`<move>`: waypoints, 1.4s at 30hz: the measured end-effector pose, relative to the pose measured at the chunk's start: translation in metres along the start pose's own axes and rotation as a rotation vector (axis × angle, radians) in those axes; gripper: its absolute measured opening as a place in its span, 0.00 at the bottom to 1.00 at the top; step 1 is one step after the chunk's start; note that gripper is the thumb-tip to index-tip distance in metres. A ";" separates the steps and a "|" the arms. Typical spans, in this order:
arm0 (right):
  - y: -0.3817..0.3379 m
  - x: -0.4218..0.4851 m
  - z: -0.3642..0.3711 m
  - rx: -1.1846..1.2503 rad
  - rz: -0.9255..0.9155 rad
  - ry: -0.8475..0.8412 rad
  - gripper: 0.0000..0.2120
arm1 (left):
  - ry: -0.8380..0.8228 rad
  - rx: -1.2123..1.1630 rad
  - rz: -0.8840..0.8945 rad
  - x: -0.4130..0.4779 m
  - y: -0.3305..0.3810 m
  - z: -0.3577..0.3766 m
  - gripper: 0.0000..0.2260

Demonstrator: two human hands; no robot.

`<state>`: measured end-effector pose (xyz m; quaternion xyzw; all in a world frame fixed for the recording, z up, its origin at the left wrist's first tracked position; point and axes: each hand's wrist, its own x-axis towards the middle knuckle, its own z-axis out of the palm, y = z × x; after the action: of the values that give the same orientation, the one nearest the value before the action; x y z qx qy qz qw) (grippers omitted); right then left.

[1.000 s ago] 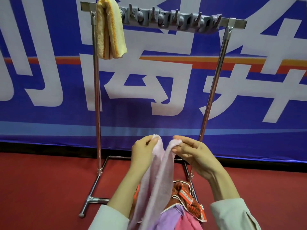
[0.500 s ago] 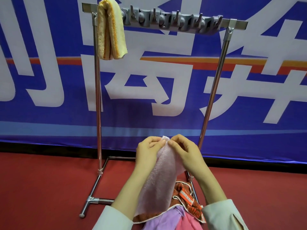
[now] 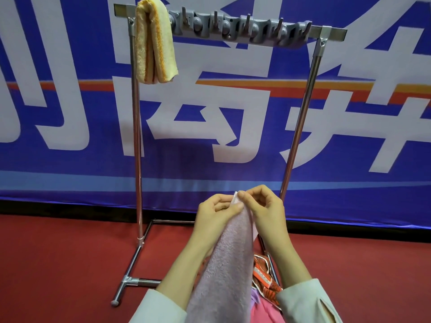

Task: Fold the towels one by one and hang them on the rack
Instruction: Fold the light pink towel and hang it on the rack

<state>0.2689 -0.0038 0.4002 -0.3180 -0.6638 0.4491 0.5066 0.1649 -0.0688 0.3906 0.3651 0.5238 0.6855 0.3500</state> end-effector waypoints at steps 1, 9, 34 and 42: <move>0.000 0.000 0.000 0.006 0.005 -0.009 0.08 | 0.013 0.008 0.009 -0.001 -0.001 0.001 0.07; 0.013 0.002 -0.008 -0.101 0.025 -0.244 0.13 | 0.122 0.001 0.072 0.009 0.003 -0.005 0.02; 0.034 0.008 -0.047 -0.044 0.169 -0.157 0.07 | 0.316 -0.037 0.060 0.019 0.000 -0.046 0.05; 0.015 0.007 -0.055 0.190 0.178 -0.116 0.09 | 0.392 0.002 0.056 0.024 -0.008 -0.048 0.08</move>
<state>0.3187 0.0234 0.3939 -0.3000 -0.6156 0.5706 0.4533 0.1123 -0.0682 0.3777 0.2396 0.5720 0.7525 0.2217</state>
